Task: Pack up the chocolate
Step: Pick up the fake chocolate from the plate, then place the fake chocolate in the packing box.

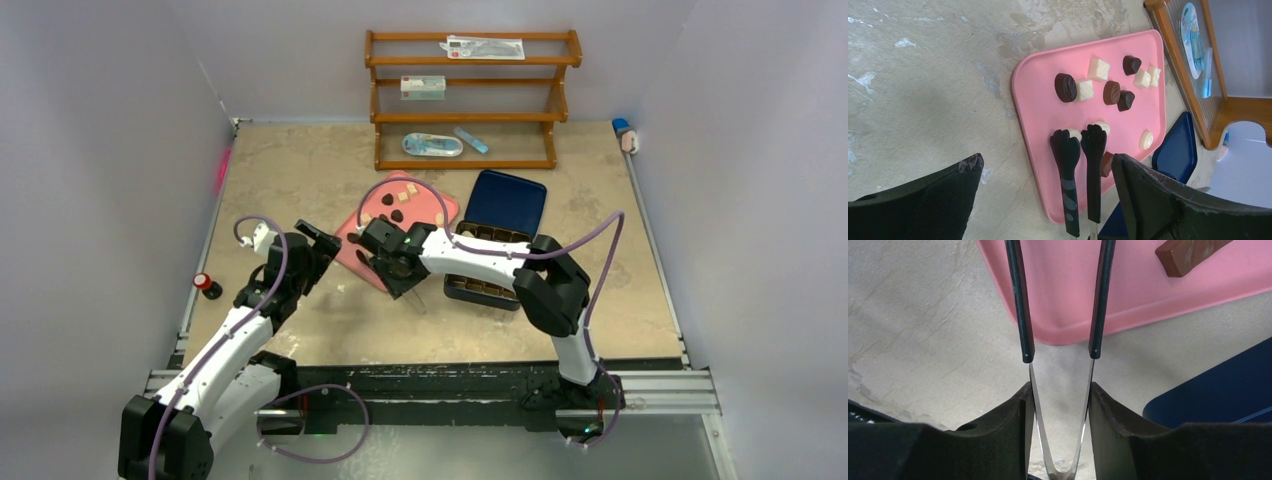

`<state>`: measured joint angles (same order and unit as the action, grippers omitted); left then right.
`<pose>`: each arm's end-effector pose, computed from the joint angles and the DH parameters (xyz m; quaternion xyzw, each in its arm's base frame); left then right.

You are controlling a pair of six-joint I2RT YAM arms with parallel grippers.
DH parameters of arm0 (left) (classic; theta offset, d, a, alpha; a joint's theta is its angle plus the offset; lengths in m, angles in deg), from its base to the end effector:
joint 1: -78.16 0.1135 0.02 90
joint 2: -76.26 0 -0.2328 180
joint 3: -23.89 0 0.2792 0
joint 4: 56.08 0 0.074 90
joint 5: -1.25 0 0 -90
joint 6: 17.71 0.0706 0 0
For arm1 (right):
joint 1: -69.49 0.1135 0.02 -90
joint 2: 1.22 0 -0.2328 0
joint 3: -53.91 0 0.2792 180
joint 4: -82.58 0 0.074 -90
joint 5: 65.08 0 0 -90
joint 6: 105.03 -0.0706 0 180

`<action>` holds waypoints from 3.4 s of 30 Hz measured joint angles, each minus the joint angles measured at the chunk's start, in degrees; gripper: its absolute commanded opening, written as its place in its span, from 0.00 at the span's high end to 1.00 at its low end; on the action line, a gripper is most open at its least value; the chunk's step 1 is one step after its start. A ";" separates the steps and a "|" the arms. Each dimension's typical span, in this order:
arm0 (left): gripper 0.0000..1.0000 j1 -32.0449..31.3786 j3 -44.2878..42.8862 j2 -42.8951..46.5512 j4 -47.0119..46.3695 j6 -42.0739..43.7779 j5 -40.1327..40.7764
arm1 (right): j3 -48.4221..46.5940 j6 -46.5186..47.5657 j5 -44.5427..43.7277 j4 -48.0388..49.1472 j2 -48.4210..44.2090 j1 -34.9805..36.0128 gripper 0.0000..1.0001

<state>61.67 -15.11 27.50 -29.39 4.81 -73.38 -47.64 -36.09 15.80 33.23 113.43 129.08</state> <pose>0.2508 -0.0547 0.1568 -0.4352 0.7727 -0.2099 0.4117 0.2402 0.3872 0.1344 -0.3016 0.9202 0.0947 0.2309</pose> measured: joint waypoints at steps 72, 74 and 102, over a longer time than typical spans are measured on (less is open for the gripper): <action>0.00 0.00 0.24 1.62 -0.09 -0.83 -0.28 | 16.41 -3.39 -13.31 -11.08 -30.47 -4.37 1.00; 0.00 0.00 0.24 1.40 -0.11 -0.83 -0.42 | 17.31 -3.39 -13.94 -11.28 -31.56 -5.70 1.00; 0.00 0.02 0.92 0.48 -1.38 -0.81 -1.14 | 23.63 -1.38 -13.94 -12.07 -33.73 -17.66 1.00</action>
<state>61.69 -14.19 27.99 -30.77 4.00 -74.51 -24.01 -37.47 1.85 21.16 79.71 111.42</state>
